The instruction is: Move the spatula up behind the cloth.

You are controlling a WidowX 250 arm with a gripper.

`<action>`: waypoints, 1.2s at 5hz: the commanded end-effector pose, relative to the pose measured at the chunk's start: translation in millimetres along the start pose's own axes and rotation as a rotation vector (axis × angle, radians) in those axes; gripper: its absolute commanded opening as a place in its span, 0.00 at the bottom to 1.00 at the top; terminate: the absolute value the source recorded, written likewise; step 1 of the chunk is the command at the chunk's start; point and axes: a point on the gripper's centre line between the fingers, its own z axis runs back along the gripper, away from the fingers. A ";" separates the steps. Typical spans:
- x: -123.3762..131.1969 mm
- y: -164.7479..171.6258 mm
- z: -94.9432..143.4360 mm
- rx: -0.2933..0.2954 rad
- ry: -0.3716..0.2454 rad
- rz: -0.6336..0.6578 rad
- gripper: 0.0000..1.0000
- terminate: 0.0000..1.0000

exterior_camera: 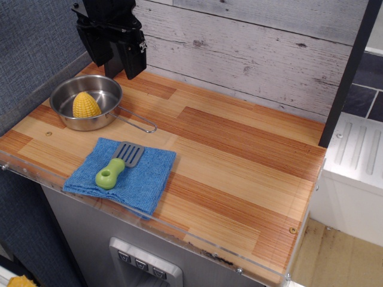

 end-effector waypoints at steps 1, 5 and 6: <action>0.0 0.0 0.0 0.000 0.000 0.000 1.00 0.00; -79.2 -44.0 -15.4 0.097 0.015 -0.037 1.00 0.00; -74.3 -45.4 -22.6 0.095 0.021 -0.014 1.00 0.00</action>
